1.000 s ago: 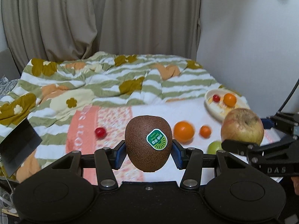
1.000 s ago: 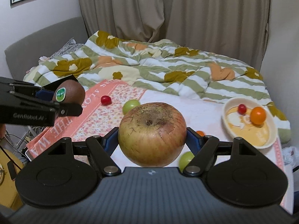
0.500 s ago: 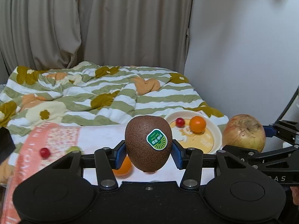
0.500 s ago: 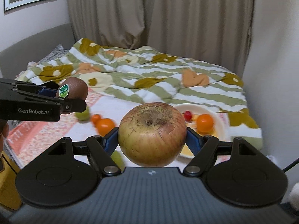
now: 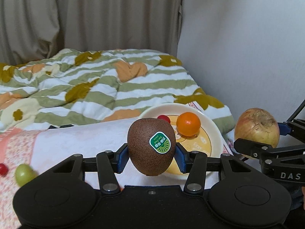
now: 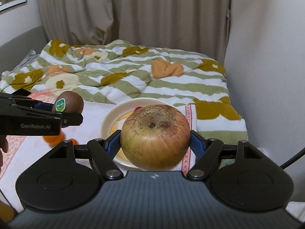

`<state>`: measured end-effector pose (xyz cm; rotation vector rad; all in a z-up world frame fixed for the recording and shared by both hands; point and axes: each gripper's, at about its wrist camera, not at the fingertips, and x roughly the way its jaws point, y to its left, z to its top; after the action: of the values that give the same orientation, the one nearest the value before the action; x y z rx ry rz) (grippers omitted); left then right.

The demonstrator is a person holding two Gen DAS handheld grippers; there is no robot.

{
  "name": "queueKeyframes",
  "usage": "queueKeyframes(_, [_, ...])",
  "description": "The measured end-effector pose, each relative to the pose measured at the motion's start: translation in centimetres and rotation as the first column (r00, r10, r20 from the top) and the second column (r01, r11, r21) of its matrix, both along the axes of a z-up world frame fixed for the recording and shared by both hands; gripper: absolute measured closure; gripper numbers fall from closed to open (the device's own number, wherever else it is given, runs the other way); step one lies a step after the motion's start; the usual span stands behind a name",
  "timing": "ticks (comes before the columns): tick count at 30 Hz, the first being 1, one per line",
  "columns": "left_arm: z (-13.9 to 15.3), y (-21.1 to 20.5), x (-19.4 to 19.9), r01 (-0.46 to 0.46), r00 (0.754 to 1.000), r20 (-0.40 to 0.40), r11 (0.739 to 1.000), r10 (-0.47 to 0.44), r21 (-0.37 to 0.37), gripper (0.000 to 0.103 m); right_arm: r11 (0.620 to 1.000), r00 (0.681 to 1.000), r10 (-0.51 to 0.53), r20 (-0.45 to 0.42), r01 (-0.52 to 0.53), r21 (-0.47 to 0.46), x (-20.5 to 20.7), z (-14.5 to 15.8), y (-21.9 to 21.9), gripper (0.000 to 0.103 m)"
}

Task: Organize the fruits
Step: 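Carry the kiwi and apple in both tools over the white bowl, then release the kiwi with the left tool while the right tool lowers the apple into the bowl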

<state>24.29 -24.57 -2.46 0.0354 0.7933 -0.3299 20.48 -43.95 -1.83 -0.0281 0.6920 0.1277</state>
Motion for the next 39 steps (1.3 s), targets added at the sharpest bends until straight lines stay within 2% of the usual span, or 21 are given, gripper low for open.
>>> queueKeyframes(11, [-6.0, -3.8, 7.1, 0.102, 0.991, -0.092, 0.991, -0.094, 0.09, 0.049, 0.999, 0.997, -0.042, -0.061, 0.043, 0.008, 5.0, -3.3, -0.6, 0.013])
queueKeyframes(21, [-8.4, -5.8, 8.9, 0.194, 0.977, -0.118, 0.967, -0.176, 0.163, 0.048, 0.993, 0.989, -0.112, -0.099, 0.115, 0.025, 6.5, -4.6, -1.9, 0.013])
queueKeyframes(22, [-8.4, -5.8, 8.9, 0.201, 0.976, -0.113, 0.965, -0.184, 0.166, 0.042, 0.992, 0.988, -0.119, -0.1, 0.122, 0.025, 6.6, -4.6, -2.0, 0.013])
queueKeyframes(23, [-8.2, -6.0, 8.7, 0.209, 0.976, -0.096, 0.962, -0.195, 0.173, 0.024, 0.991, 0.987, -0.125, -0.099, 0.128, 0.025, 6.5, -4.5, -2.1, 0.013])
queueKeyframes(25, [-7.2, -5.8, 7.9, 0.22, 0.975, -0.038, 0.96, -0.217, 0.175, 0.004, 0.989, 0.986, -0.139, -0.096, 0.142, 0.03, 6.5, -4.3, -2.4, 0.013])
queueKeyframes(27, [-6.4, -5.6, 7.2, 0.221, 0.975, -0.008, 0.959, -0.223, 0.178, 0.001, 0.987, 0.984, -0.154, -0.089, 0.158, 0.033, 6.4, -3.9, -2.8, 0.013])
queueKeyframes(33, [-5.1, -3.7, 6.1, 0.204, 0.979, -0.027, 0.964, -0.203, 0.169, 0.001, 0.988, 0.986, -0.15, -0.075, 0.152, 0.028, 6.6, -2.9, -2.9, 0.013])
queueKeyframes(39, [-3.9, -1.2, 4.9, 0.143, 0.99, -0.035, 0.98, -0.139, 0.135, 0.001, 0.993, 0.989, -0.101, -0.106, 0.107, 0.045, 7.7, -3.9, -1.2, 0.013])
